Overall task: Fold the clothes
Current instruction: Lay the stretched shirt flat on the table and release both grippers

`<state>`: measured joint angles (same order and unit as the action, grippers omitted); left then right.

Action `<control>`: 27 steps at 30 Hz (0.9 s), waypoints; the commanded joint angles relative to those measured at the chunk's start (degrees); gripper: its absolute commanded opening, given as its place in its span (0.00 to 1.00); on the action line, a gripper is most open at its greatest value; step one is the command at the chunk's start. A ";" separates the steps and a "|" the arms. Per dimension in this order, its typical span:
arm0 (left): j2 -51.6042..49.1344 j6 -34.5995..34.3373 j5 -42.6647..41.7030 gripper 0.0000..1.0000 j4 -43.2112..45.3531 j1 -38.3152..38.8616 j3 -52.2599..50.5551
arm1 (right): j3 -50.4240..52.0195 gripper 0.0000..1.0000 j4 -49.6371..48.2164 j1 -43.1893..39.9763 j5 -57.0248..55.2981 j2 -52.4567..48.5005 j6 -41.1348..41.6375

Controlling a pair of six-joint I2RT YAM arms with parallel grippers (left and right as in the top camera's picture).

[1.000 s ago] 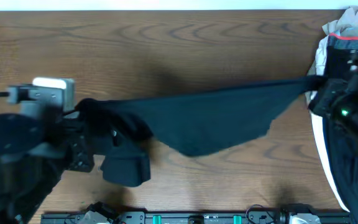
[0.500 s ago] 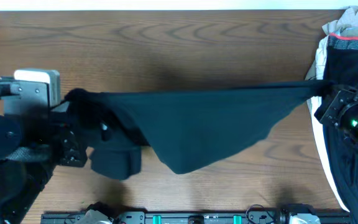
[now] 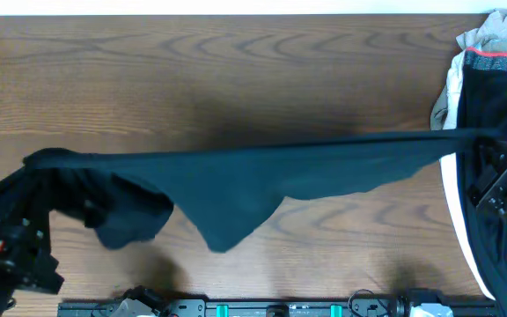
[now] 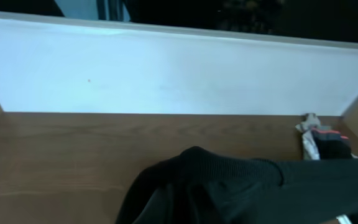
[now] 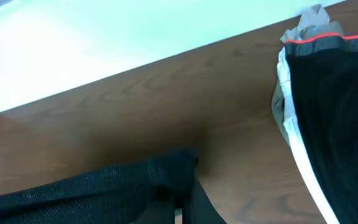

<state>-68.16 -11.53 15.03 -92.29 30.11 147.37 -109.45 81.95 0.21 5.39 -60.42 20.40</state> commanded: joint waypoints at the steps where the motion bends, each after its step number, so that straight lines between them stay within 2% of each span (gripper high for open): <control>1: -5.79 1.33 5.27 0.06 -4.48 -0.26 0.20 | -0.09 0.01 0.09 -0.68 -5.38 -3.65 1.33; 7: -17.77 3.02 9.77 0.06 -4.37 -0.79 0.20 | -0.04 0.01 -0.33 -0.68 -6.10 -13.33 1.33; 14: -34.49 5.11 7.82 0.06 -1.86 -8.20 0.20 | -0.04 0.01 -6.40 -0.57 -6.03 -28.76 1.18; 18: -45.40 11.04 0.48 0.06 5.29 -12.83 0.20 | -0.04 0.01 -14.34 -0.55 -5.99 -38.07 1.20; 21: -53.57 14.53 -1.79 0.06 12.79 -15.39 0.20 | -0.04 0.01 -22.12 -0.55 -6.01 -45.05 1.22; 22: -56.57 15.78 -1.97 0.09 15.98 -16.26 0.20 | -0.04 0.02 -24.90 -0.57 -6.01 -47.06 1.22; 23: -58.97 16.57 -1.97 0.17 18.45 -16.94 0.20 | -0.04 0.08 -28.24 -0.57 -6.32 -49.37 1.18; 24: -61.07 17.14 -1.97 0.28 20.33 -17.57 0.20 | -0.04 0.20 -31.06 -0.57 -6.82 -51.39 1.18; 26: -64.52 17.07 -1.97 0.57 22.01 -18.86 0.20 | -0.04 0.51 -34.93 -0.70 -6.62 -54.77 0.85; 27: -65.09 16.98 -1.97 0.61 21.57 -19.34 0.20 | -0.04 0.56 -35.15 -0.79 -6.27 -55.63 0.20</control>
<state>-131.33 2.96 13.80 -70.30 12.64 147.22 -109.25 47.59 0.05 -0.05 -113.80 21.32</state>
